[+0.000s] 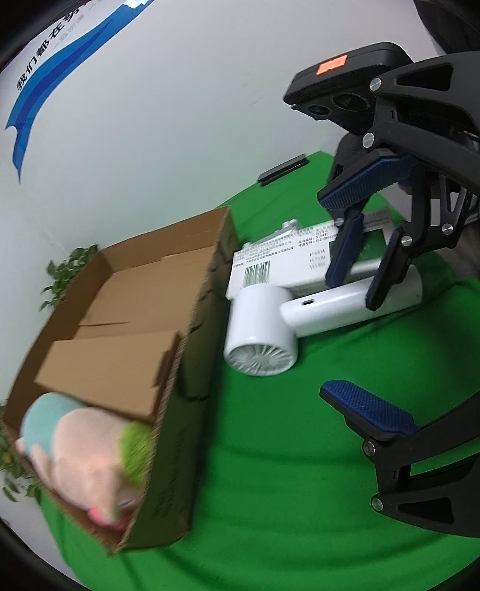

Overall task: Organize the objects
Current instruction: 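Close the right gripper on the hair dryer handle and lift it, then carry the hair dryer with the right gripper over the tray beside the brown box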

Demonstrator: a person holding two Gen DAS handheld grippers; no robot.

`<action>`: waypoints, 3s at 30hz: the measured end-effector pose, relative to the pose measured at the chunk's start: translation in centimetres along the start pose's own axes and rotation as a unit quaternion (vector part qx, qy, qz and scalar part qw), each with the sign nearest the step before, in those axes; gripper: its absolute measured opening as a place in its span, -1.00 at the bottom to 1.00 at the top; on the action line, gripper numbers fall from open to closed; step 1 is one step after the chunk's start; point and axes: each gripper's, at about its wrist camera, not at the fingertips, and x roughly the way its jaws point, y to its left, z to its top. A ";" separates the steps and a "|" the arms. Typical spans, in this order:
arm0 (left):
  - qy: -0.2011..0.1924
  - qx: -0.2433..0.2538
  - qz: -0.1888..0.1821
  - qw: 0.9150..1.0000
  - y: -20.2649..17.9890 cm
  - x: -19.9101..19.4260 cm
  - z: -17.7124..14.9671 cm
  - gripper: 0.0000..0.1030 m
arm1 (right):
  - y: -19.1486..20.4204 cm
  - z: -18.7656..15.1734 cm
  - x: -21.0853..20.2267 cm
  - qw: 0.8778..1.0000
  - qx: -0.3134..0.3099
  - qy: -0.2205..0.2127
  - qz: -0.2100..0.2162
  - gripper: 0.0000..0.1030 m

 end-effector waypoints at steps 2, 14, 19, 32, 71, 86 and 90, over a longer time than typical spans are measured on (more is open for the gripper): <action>0.013 -0.008 -0.010 1.000 0.0 1.0 0.0 0.77 | -0.5 -0.2 -0.1 1.000 0.007 0.006 -0.004 -0.40; 0.064 -0.048 -0.024 0.997 0.3 6.2 1.0 0.40 | 0.0 -0.1 1.4 0.997 0.067 0.046 -0.007 -0.25; 0.064 -0.048 -0.018 0.997 0.7 6.5 0.8 0.16 | 0.0 0.1 1.8 0.994 0.092 0.053 -0.016 -0.31; 0.061 -0.042 0.020 0.997 1.1 6.2 -0.1 -0.37 | 0.8 0.5 1.4 0.991 0.123 0.041 -0.033 -0.40; -0.109 0.193 0.069 0.973 -18.8 -3.9 20.6 -0.40 | -8.5 16.3 -8.1 0.968 0.137 -0.193 -0.086 -0.47; -0.039 0.147 0.089 0.984 -13.3 4.1 24.6 -0.39 | -13.8 17.5 -2.1 0.976 0.177 -0.115 -0.051 -0.47; -0.011 0.126 0.103 0.987 -9.5 7.6 23.8 -0.40 | -14.2 16.0 0.7 0.977 0.192 -0.086 -0.034 -0.47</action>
